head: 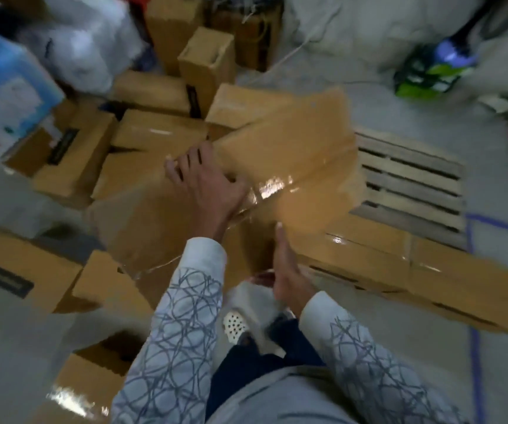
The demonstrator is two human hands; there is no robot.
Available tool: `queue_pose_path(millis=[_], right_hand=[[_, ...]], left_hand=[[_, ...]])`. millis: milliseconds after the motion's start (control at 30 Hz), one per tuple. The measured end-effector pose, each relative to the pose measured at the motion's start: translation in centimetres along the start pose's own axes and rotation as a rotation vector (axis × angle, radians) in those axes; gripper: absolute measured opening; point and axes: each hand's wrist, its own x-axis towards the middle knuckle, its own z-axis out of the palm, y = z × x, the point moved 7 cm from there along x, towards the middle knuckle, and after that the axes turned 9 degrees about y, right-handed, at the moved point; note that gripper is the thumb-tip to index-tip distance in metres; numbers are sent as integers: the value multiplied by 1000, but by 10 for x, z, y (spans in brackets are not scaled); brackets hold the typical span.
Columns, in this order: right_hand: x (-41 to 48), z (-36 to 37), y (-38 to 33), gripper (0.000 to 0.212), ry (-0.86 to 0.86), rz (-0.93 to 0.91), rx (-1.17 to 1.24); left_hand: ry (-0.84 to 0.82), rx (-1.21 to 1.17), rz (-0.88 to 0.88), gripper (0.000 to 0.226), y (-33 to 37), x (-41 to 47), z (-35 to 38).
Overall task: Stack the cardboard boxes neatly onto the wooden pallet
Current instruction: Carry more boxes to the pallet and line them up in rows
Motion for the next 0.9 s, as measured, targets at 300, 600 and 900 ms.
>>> queue_pose_path(millis=[300, 600, 900], right_hand=[[-12, -193, 62, 96, 27, 318, 455], [6, -446, 88, 64, 103, 305, 709], [25, -608, 131, 93, 208, 416, 1067]], left_hand=[[-353, 219, 583, 68, 218, -165, 93], [-479, 178, 882, 83, 435, -359, 163], [-560, -50, 1133, 69, 581, -539, 166]])
